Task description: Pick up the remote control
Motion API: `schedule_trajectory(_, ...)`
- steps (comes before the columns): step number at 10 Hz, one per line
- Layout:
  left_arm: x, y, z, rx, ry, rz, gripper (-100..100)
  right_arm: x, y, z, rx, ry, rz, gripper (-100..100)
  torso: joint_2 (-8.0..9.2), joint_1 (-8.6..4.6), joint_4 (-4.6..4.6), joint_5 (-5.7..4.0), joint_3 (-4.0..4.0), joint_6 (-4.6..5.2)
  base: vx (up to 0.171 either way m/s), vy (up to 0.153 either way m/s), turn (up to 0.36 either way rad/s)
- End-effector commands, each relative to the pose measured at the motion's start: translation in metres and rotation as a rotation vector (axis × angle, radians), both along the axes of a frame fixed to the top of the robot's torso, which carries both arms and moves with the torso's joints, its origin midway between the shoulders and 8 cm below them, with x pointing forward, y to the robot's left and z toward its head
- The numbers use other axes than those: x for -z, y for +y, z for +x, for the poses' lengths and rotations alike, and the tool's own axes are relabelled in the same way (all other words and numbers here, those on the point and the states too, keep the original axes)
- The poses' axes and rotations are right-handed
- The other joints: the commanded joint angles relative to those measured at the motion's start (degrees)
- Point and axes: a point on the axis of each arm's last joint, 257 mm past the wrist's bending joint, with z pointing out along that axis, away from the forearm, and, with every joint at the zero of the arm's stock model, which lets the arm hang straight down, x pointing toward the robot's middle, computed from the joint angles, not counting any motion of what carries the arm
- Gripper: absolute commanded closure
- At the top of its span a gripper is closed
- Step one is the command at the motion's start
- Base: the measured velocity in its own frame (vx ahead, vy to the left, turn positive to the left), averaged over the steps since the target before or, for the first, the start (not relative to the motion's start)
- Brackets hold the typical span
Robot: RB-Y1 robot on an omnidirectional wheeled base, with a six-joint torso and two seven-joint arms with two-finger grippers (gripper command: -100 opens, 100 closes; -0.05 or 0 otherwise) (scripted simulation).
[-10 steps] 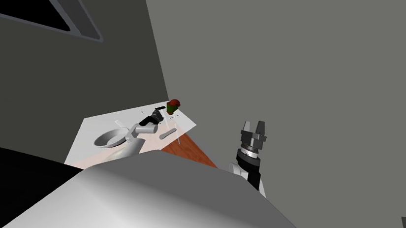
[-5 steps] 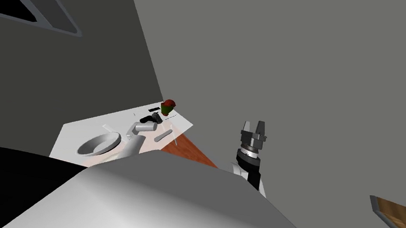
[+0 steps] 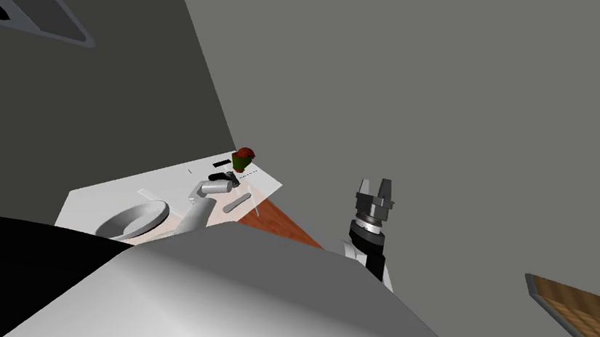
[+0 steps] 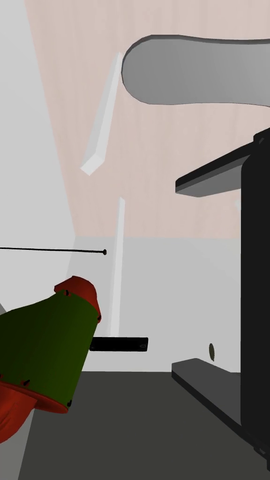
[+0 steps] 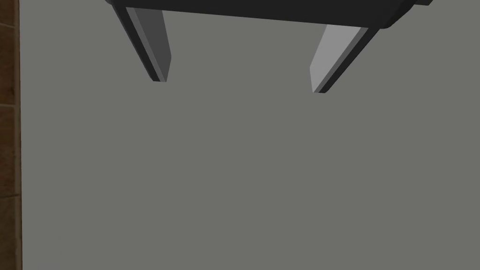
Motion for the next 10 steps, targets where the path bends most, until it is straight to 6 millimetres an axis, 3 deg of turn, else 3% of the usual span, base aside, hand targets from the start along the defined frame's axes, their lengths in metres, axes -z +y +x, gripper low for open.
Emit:
schedule_trajectory(1, 0.019, 0.003, -0.010, -0.022, 0.053, -0.044, -100, 0.000, 0.000, 0.000, 0.000, 0.000, 0.000, 0, 0.00, 0.00, 0.00, 0.00, 0.00, 0.00, 0.015, 0.006, -0.073)
schedule_trajectory(5, 0.059, 0.006, -0.030, -0.084, 0.168, -0.159, -100, 0.000, 0.000, 0.000, 0.000, 0.000, 0.000, 0, 0.02, 0.04, 0.00, 0.01, 0.01, -0.01, 0.011, 0.010, -0.100)
schedule_trajectory(10, 0.091, 0.005, -0.054, -0.140, 0.275, -0.265, -100, 0.000, 0.000, 0.000, 0.000, 0.000, 0.000, 0, 0.04, 0.07, 0.00, 0.02, 0.02, -0.06, 0.008, 0.016, -0.067)
